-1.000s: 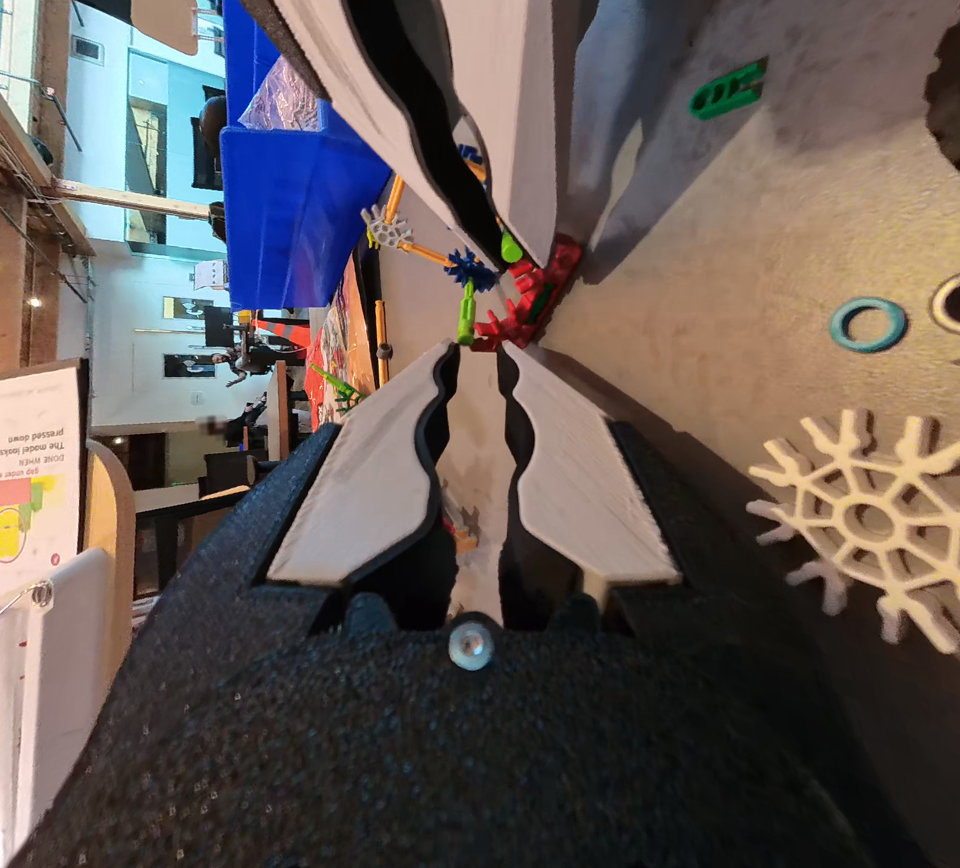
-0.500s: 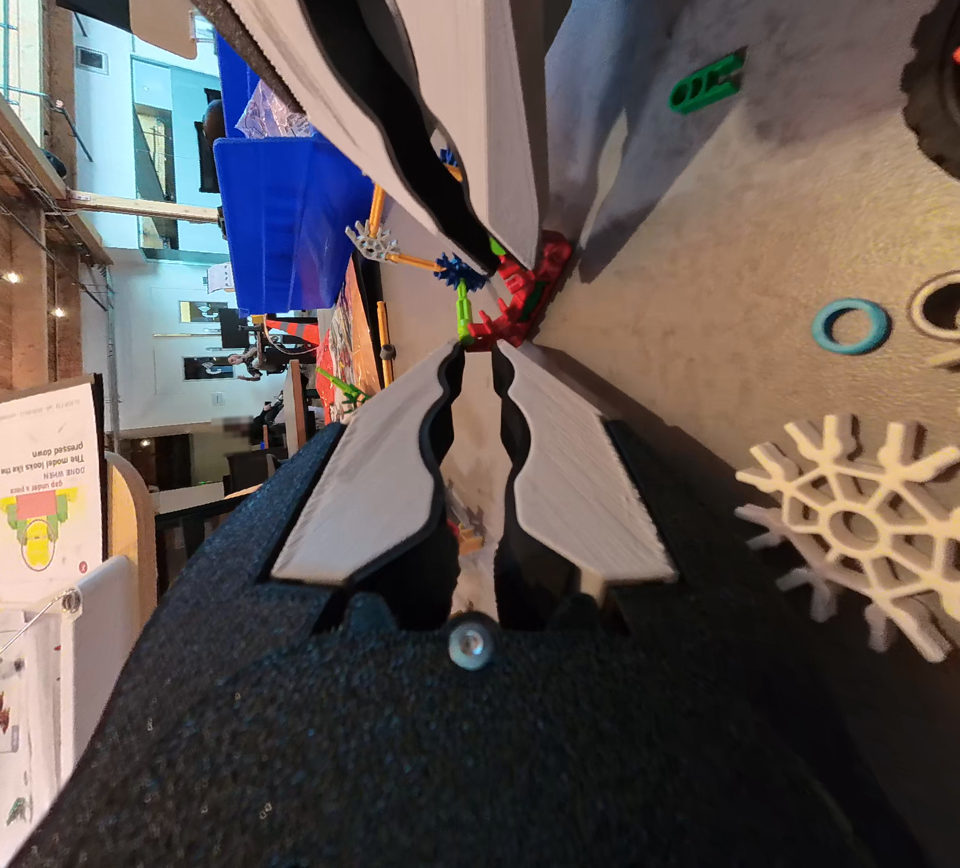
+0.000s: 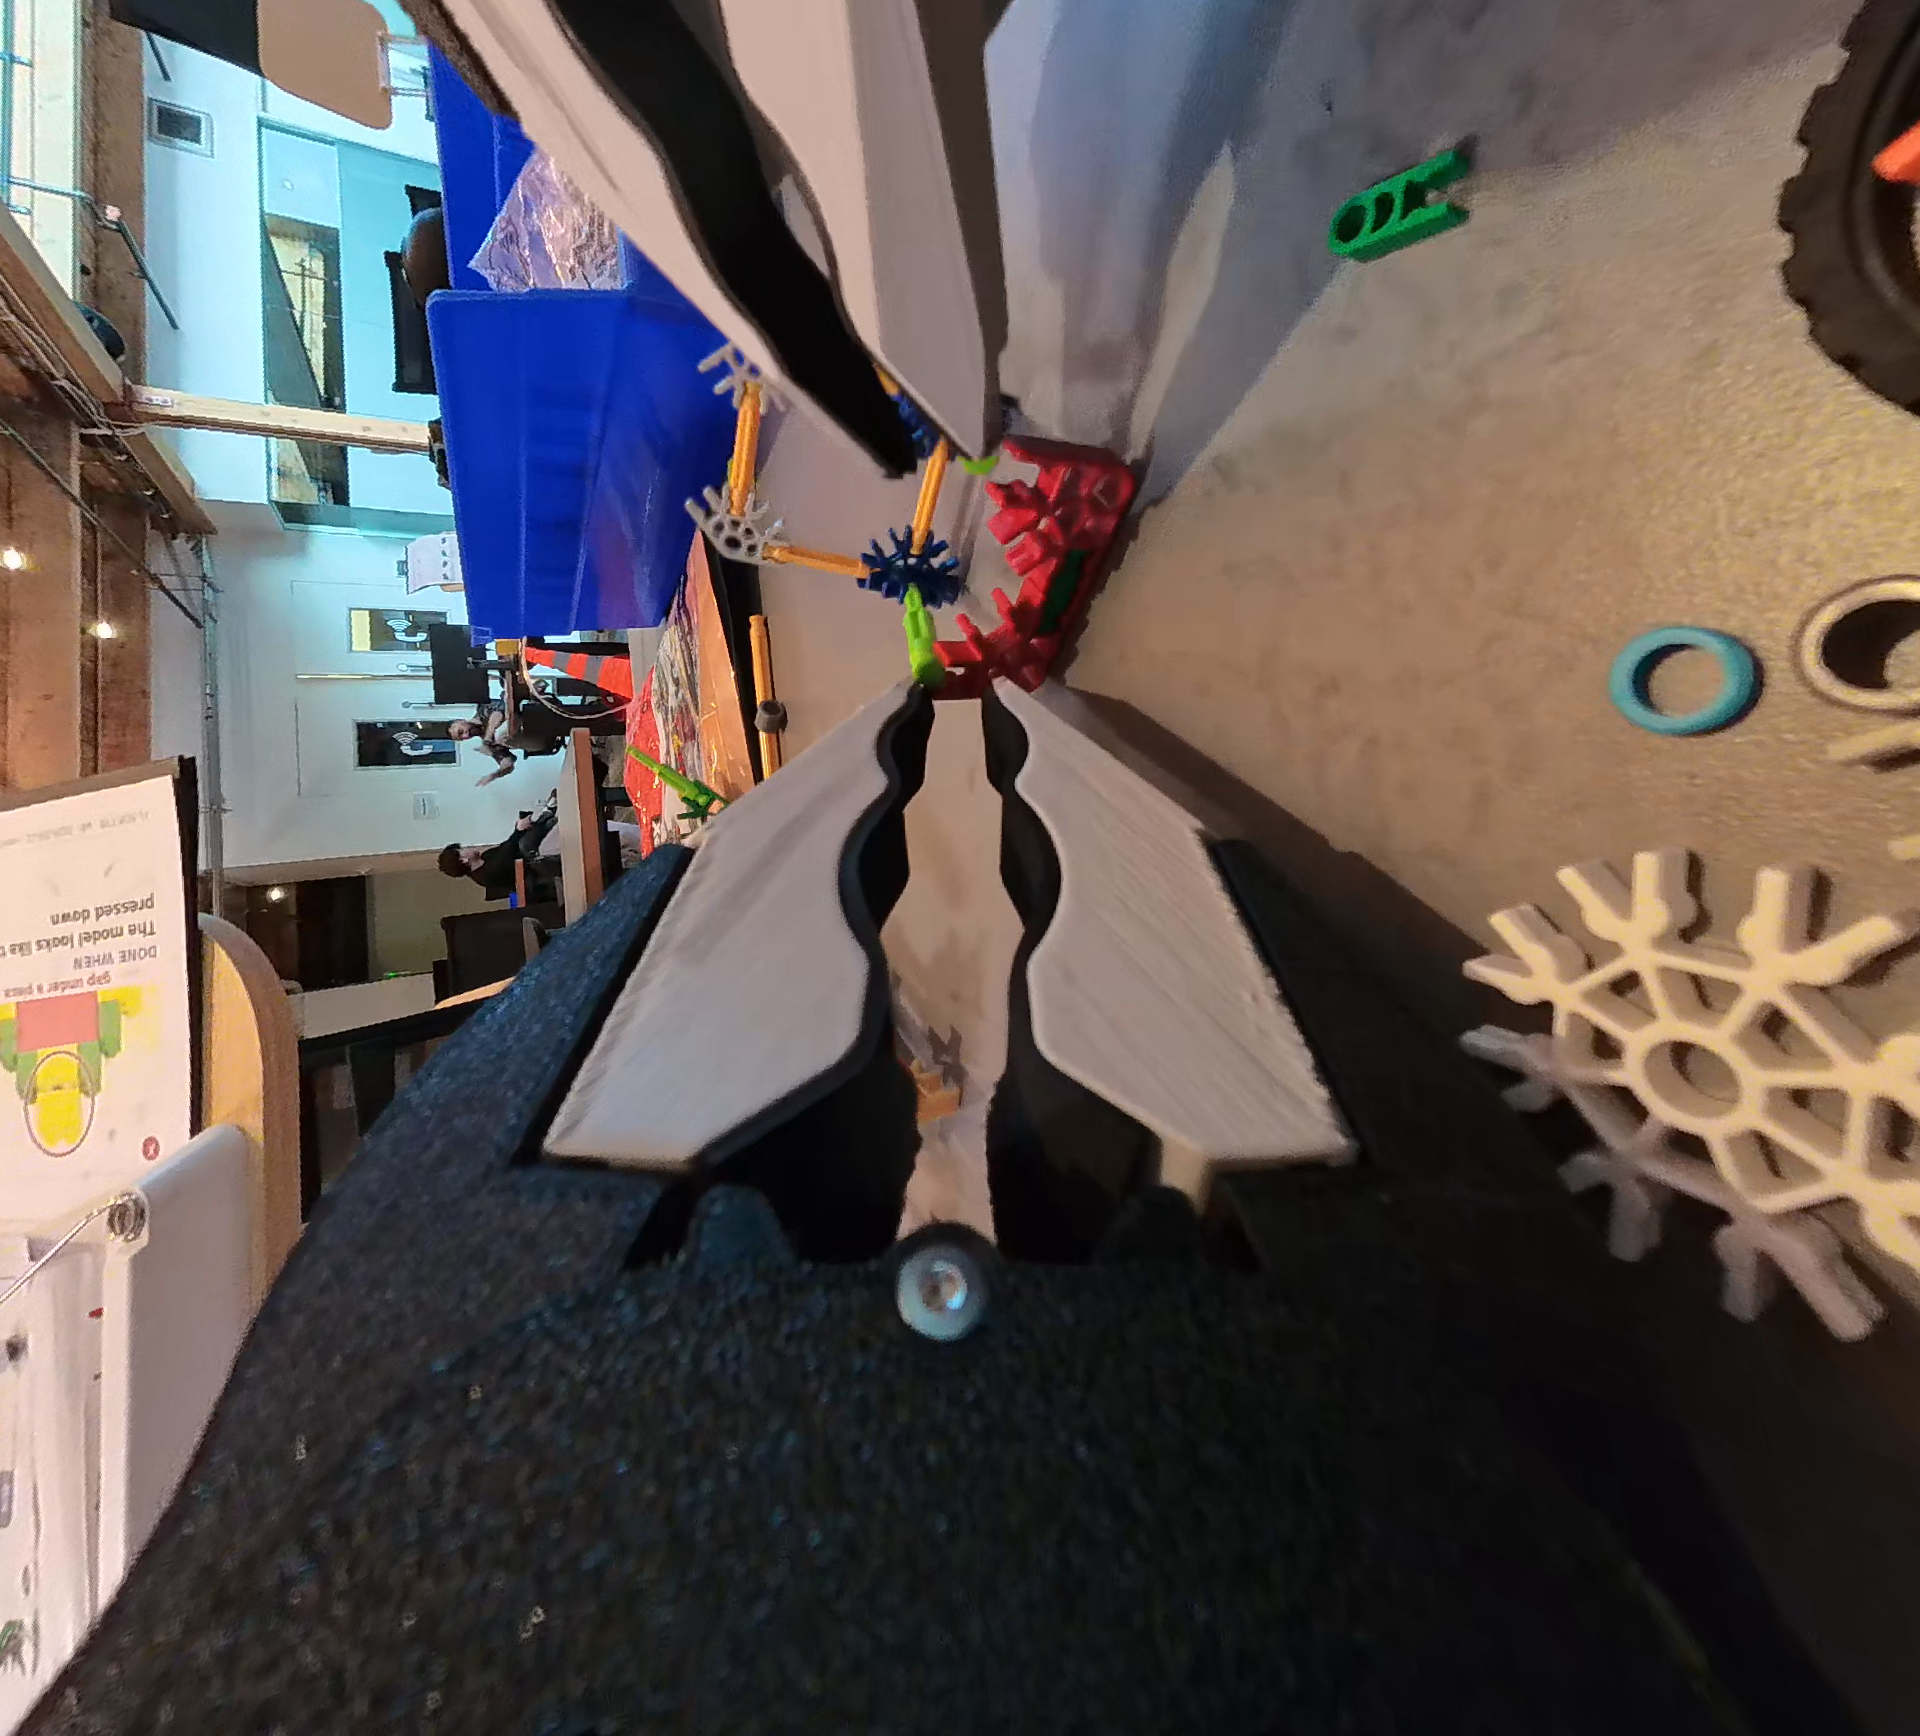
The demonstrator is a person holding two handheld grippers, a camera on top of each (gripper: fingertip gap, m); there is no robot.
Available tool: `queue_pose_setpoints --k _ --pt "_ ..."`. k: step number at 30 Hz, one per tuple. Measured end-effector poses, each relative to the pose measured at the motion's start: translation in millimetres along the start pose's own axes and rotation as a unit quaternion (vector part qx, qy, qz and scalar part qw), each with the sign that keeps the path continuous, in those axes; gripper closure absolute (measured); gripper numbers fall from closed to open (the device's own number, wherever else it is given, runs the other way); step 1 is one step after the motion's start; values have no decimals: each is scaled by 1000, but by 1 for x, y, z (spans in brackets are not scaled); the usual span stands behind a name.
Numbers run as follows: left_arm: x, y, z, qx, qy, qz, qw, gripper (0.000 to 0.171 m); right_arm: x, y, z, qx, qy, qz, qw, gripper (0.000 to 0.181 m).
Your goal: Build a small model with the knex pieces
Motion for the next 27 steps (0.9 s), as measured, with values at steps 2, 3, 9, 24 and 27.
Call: queue_pose_setpoints --k 2,3,9,24,27 --pt "0 0 0 1 0 0 1000 164 1 -2 -3 4 -10 8 1000 166" --pt "0 0 0 1 1 0 1000 164 1 -2 -4 6 -12 5 1000 166" --pt "0 0 0 3 1 0 1000 164 -3 2 -3 3 -12 -18 1000 163" --pt "0 -1 0 4 3 -1 1000 164 1 2 -1 -2 -5 -14 1000 163" --pt "0 -1 0 3 3 -1 1000 164 1 6 0 0 -1 -22 1000 163"
Point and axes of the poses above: each gripper's, where its closed fingertips meet, x back along the fingers, y out of its underside, z = x × y across the jaws, the point moved 10 cm from there along x, back along the fingers
